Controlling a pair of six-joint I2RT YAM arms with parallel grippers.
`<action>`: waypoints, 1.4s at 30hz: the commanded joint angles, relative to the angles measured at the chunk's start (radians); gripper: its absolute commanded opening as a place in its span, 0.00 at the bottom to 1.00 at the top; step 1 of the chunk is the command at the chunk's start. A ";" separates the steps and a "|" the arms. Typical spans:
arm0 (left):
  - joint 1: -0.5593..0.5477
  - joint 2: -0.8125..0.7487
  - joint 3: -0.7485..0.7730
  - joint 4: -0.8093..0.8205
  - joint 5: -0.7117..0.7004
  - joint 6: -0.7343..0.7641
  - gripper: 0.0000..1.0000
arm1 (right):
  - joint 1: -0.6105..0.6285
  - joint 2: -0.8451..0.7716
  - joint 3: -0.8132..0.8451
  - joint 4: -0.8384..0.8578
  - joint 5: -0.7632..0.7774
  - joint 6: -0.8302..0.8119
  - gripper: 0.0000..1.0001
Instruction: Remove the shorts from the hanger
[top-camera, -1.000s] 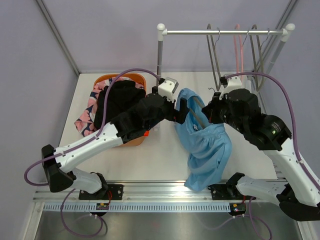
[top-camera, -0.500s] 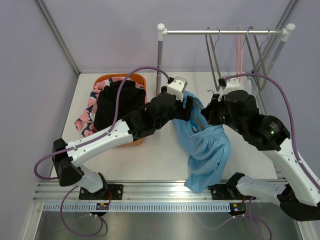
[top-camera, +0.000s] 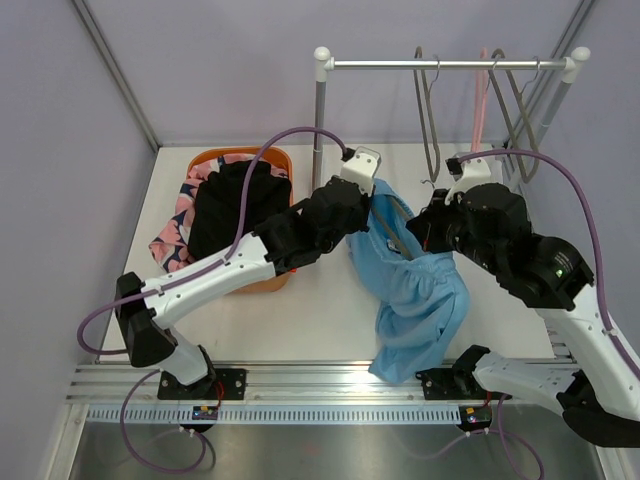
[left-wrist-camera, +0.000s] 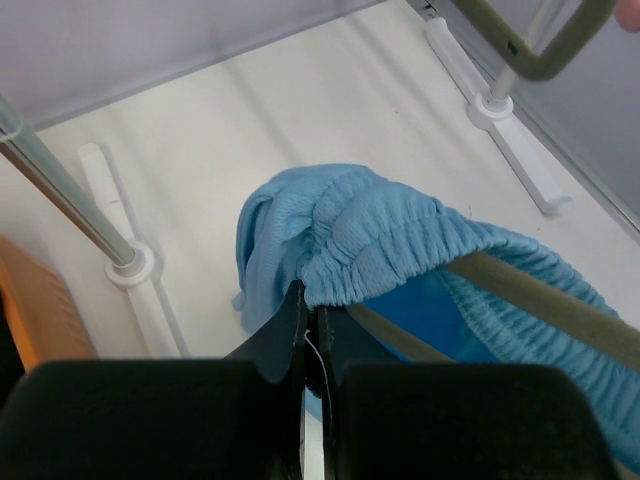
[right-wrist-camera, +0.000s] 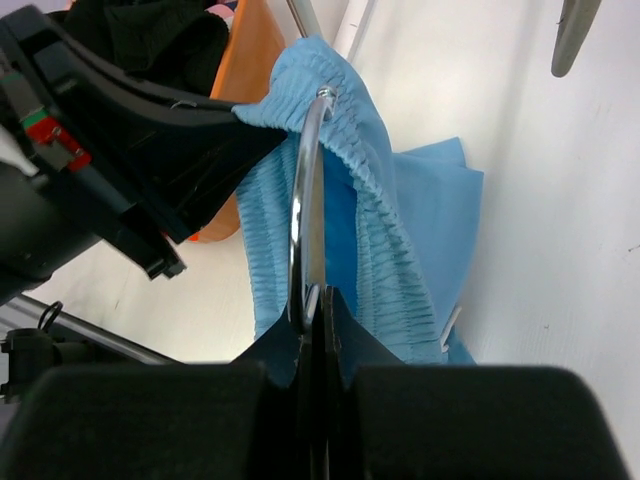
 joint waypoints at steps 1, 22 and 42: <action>0.044 0.034 0.120 0.014 -0.114 0.042 0.00 | 0.013 -0.043 0.065 0.027 -0.085 -0.009 0.00; 0.176 0.193 0.217 -0.026 -0.027 0.036 0.00 | 0.013 -0.089 0.157 -0.045 -0.144 -0.061 0.00; 0.145 0.043 -0.101 0.131 0.149 0.000 0.00 | 0.013 -0.088 0.152 0.068 -0.030 -0.070 0.00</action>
